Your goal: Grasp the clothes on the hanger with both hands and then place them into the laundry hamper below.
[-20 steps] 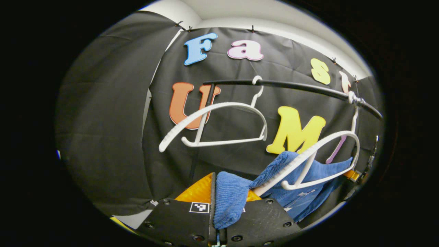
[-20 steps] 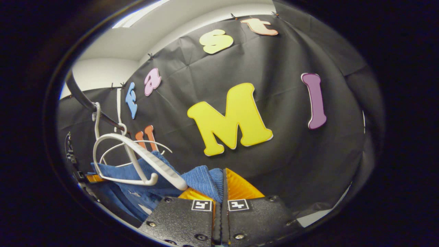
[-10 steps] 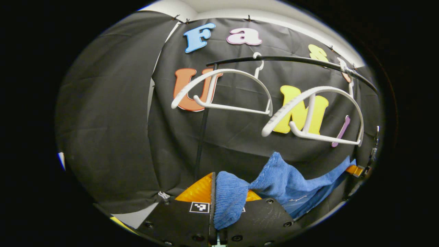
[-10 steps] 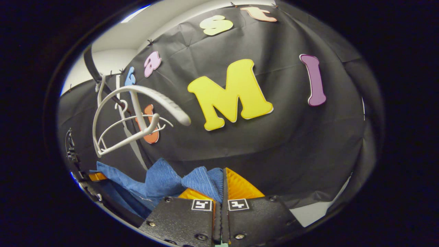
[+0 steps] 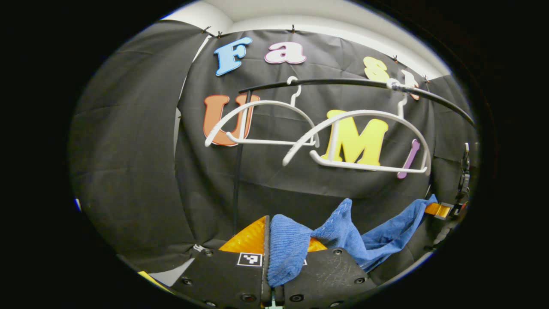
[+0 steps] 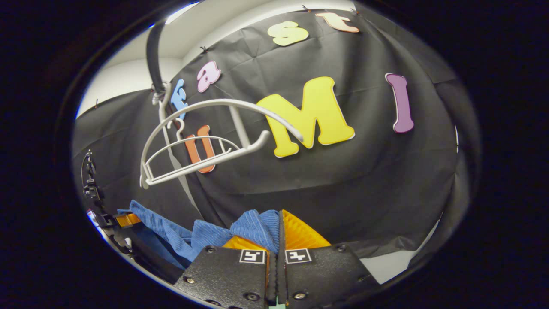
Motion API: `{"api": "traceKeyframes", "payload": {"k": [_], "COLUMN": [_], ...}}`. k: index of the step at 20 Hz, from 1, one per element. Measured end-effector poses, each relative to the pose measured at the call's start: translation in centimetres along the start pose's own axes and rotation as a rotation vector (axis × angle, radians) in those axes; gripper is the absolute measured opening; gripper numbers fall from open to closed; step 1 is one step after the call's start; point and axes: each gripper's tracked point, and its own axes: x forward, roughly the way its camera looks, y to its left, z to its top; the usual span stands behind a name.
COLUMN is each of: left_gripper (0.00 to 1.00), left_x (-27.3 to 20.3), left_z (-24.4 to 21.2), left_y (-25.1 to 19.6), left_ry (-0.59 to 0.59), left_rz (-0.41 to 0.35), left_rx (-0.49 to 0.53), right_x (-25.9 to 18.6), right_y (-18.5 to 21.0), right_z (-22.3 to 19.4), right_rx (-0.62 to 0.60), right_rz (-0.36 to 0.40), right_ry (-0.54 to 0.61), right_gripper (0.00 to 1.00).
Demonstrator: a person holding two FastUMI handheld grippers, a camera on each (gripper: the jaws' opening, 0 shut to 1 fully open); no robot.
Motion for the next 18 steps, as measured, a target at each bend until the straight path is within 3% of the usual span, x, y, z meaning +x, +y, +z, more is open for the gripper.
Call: {"api": "traceKeyframes", "payload": {"k": [12, 18], "left_gripper": [0.08, 0.08], "left_x": [-8.6, -12.3], "left_z": [-0.2, -3.6], "left_y": [-4.7, -5.3], "left_ry": [0.005, 0.057], "left_rz": [-0.143, -0.199], "left_rx": [0.022, 0.046], "right_x": [-7.4, -10.4], "right_y": [15.9, 18.4], "right_z": [-3.0, -8.6], "right_rx": [-0.062, -0.029], "right_rz": [0.125, 0.122], "right_ry": [0.005, 0.096], "right_gripper": [0.04, 0.04]}}
